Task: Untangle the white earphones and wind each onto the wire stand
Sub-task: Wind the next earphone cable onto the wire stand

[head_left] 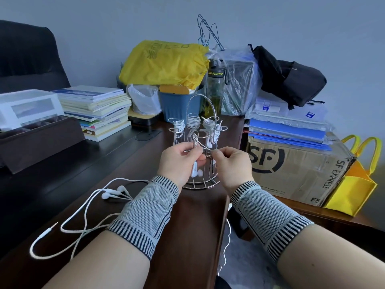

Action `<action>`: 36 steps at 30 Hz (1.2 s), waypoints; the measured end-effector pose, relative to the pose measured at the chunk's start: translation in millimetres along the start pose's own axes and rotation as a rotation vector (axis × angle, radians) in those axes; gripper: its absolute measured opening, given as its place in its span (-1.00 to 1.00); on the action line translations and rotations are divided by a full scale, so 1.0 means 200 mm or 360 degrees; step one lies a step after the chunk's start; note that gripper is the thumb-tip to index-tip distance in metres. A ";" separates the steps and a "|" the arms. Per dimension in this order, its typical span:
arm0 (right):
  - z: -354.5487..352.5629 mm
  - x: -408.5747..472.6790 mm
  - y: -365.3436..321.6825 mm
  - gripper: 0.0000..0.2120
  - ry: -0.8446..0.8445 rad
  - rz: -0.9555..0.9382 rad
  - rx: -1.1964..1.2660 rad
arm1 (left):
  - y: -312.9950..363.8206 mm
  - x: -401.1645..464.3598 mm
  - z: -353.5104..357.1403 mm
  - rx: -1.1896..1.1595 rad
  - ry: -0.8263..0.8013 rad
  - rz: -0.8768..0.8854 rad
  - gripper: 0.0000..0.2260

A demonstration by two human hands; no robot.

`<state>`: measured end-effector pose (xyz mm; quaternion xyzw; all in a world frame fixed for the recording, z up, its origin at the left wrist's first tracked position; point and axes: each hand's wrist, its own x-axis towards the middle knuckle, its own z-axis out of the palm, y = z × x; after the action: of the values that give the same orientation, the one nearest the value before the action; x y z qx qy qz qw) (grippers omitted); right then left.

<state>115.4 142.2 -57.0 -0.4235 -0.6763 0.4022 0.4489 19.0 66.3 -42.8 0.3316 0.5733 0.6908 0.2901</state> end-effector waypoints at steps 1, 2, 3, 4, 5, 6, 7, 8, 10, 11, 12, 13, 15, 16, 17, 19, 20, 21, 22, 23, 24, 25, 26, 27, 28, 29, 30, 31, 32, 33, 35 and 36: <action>-0.02 -0.02 0.00 -0.72 0.0004 -0.0002 -0.0008 | 0.01 -0.04 0.01 0.0023 -0.0011 0.0020 -0.94; -0.05 -0.04 -0.01 -0.72 0.0003 -0.0014 -0.0024 | 0.02 -0.08 0.01 0.0054 -0.0025 0.0038 -0.90; -0.08 -0.07 -0.01 -0.72 -0.0001 -0.0035 -0.0039 | 0.02 -0.12 0.02 0.0085 -0.0041 0.0053 -0.85; -0.10 -0.09 -0.02 -0.72 -0.0013 -0.0061 -0.0045 | 0.03 -0.16 0.03 0.0104 -0.0048 0.0063 -0.81; -0.12 -0.13 -0.02 -0.73 -0.0028 -0.0087 -0.0038 | 0.02 -0.19 0.04 0.0116 -0.0044 0.0073 -0.80; -0.14 -0.16 -0.02 -0.74 -0.0045 -0.0107 -0.0028 | 0.02 -0.22 0.04 0.0124 -0.0028 0.0090 -0.81; -0.15 -0.18 -0.03 -0.74 -0.0067 -0.0119 -0.0020 | 0.02 -0.23 0.05 0.0123 -0.0006 0.0112 -0.84; -0.16 -0.21 -0.03 -0.75 -0.0086 -0.0125 -0.0014 | 0.02 -0.25 0.05 0.0113 0.0018 0.0131 -0.85; -0.16 -0.24 -0.04 -0.74 -0.0095 -0.0132 0.0014 | 0.04 -0.26 0.06 0.0067 0.0066 0.0154 -0.81; -0.16 -0.24 -0.05 -0.74 -0.0087 -0.0140 0.0029 | 0.05 -0.27 0.06 0.0043 0.0088 0.0171 -0.80; -0.17 -0.25 -0.05 -0.74 -0.0082 -0.0148 0.0033 | 0.05 -0.27 0.07 0.0021 0.0114 0.0184 -0.77; -0.17 -0.25 -0.06 -0.74 -0.0080 -0.0158 0.0022 | 0.06 -0.27 0.07 -0.0019 0.0136 0.0191 -0.75; -0.17 -0.24 -0.08 -0.74 -0.0082 -0.0171 -0.0014 | 0.06 -0.28 0.08 -0.0119 0.0159 0.0192 -0.73; -0.17 -0.24 -0.09 -0.75 -0.0088 -0.0159 -0.0015 | 0.06 -0.27 0.09 -0.0135 0.0167 0.0193 -0.74; -0.16 -0.23 -0.09 -0.75 -0.0093 -0.0138 0.0003 | 0.05 -0.27 0.09 -0.0130 0.0175 0.0199 -0.75; -0.15 -0.21 -0.09 -0.77 -0.0083 -0.0108 0.0016 | 0.05 -0.26 0.09 -0.0091 0.0203 0.0222 -0.79; -0.15 -0.21 -0.09 -0.77 -0.0069 -0.0103 -0.0001 | 0.05 -0.26 0.09 -0.0073 0.0232 0.0236 -0.81; -0.15 -0.20 -0.08 -0.77 -0.0054 -0.0100 -0.0016 | 0.05 -0.25 0.10 -0.0055 0.0270 0.0253 -0.83; -0.15 -0.19 -0.08 -0.78 -0.0044 -0.0095 -0.0020 | 0.05 -0.25 0.09 -0.0025 0.0311 0.0278 -0.86; -0.15 -0.18 -0.08 -0.78 -0.0037 -0.0095 -0.0017 | 0.04 -0.24 0.09 0.0014 0.0346 0.0304 -0.86; -0.15 -0.18 -0.08 -0.79 -0.0036 -0.0098 -0.0009 | 0.04 -0.24 0.09 0.0058 0.0376 0.0323 -0.83; -0.15 -0.17 -0.08 -0.79 -0.0037 -0.0102 -0.0003 | 0.03 -0.23 0.09 0.0089 0.0400 0.0333 -0.81; -0.15 -0.17 -0.08 -0.79 -0.0035 -0.0106 -0.0004 | 0.02 -0.23 0.09 0.0117 0.0419 0.0337 -0.79; -0.15 -0.16 -0.08 -0.79 -0.0033 -0.0112 -0.0007 | 0.02 -0.22 0.09 0.0147 0.0438 0.0348 -0.79; -0.14 -0.16 -0.07 -0.78 -0.0030 -0.0120 -0.0012 | 0.01 -0.21 0.10 0.0178 0.0461 0.0354 -0.80; -0.14 -0.15 -0.07 -0.78 -0.0026 -0.0129 -0.0018 | 0.00 -0.21 0.10 0.0196 0.0484 0.0362 -0.80; -0.14 -0.14 -0.07 -0.79 -0.0020 -0.0136 -0.0024 | 0.00 -0.20 0.11 0.0201 0.0509 0.0362 -0.80; -0.14 -0.13 -0.07 -0.80 -0.0020 -0.0137 -0.0029 | 0.00 -0.20 0.12 0.0199 0.0529 0.0359 -0.80; -0.14 -0.13 -0.07 -0.81 -0.0029 -0.0136 -0.0037 | 0.00 -0.20 0.12 0.0204 0.0544 0.0344 -0.80; -0.14 -0.12 -0.07 -0.82 -0.0044 -0.0139 -0.0049 | 0.00 -0.20 0.12 0.0207 0.0549 0.0320 -0.83; -0.14 -0.11 -0.07 -0.83 -0.0087 -0.0143 -0.0082 | 0.00 -0.21 0.14 0.0195 0.0536 0.0259 -0.90; -0.14 -0.11 -0.07 -0.84 -0.0103 -0.0141 -0.0096 | 0.00 -0.20 0.14 0.0192 0.0526 0.0231 -0.85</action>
<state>143.4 120.9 -41.7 -0.3932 -0.7203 0.3749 0.4312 66.2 51.1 -45.0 0.2708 0.6281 0.7194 0.1210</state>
